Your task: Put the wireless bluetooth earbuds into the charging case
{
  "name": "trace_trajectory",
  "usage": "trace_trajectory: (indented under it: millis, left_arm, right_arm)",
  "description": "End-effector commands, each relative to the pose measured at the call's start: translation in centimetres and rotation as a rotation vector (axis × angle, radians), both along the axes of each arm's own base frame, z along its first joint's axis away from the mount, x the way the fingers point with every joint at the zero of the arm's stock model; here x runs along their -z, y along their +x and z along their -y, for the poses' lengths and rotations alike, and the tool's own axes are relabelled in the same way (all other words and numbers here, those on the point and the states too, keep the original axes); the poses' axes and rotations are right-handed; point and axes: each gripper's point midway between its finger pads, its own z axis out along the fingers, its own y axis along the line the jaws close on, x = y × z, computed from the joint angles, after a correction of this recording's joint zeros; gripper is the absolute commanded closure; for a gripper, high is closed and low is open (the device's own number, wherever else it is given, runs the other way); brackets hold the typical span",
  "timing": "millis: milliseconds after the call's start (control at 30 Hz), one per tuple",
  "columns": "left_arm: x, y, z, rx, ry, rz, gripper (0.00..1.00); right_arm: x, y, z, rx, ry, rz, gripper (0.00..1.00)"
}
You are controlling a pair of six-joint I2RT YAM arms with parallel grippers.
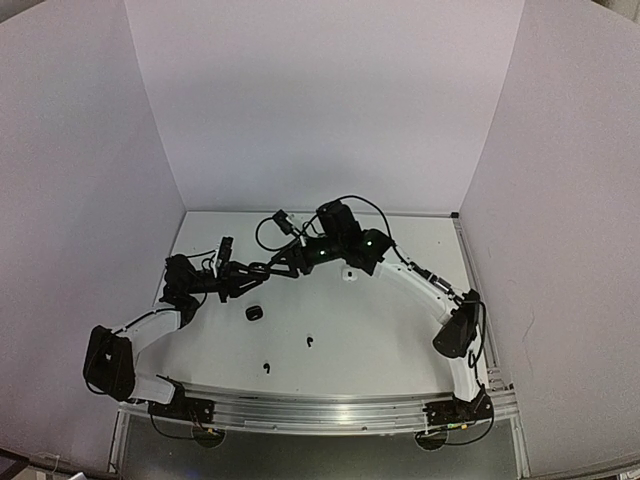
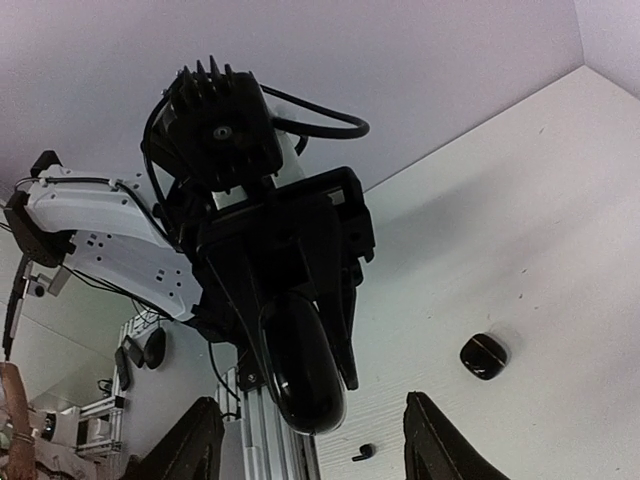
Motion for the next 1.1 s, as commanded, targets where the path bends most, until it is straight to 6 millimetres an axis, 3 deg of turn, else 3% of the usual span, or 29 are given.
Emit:
trace_trajectory:
  millis: [0, 167, 367, 767, 1067]
  left_arm:
    - [-2.3, -0.1, 0.0, 0.025, -0.031, 0.061, 1.00]
    - [-2.3, -0.1, 0.0, 0.024, -0.032, 0.061, 1.00]
    - [-2.3, 0.0, 0.0, 0.023, -0.033, 0.063, 1.00]
    - [-2.4, 0.2, 0.0, 0.012, -0.038, 0.060, 1.00]
    - [-2.4, 0.3, 0.1, 0.009, -0.038, 0.055, 1.00]
  right_arm:
    - [-1.5, -0.6, -1.1, -0.071, 0.072, -0.020, 0.47]
    - [-0.8, -0.6, -1.6, -0.084, 0.072, -0.055, 0.51]
    - [-0.7, -0.7, -2.1, -0.104, 0.087, -0.074, 0.69]
    - [0.1, -1.2, -2.6, -0.132, 0.082, -0.125, 0.72]
    - [-0.3, -1.2, -2.3, -0.120, 0.083, -0.103, 1.00]
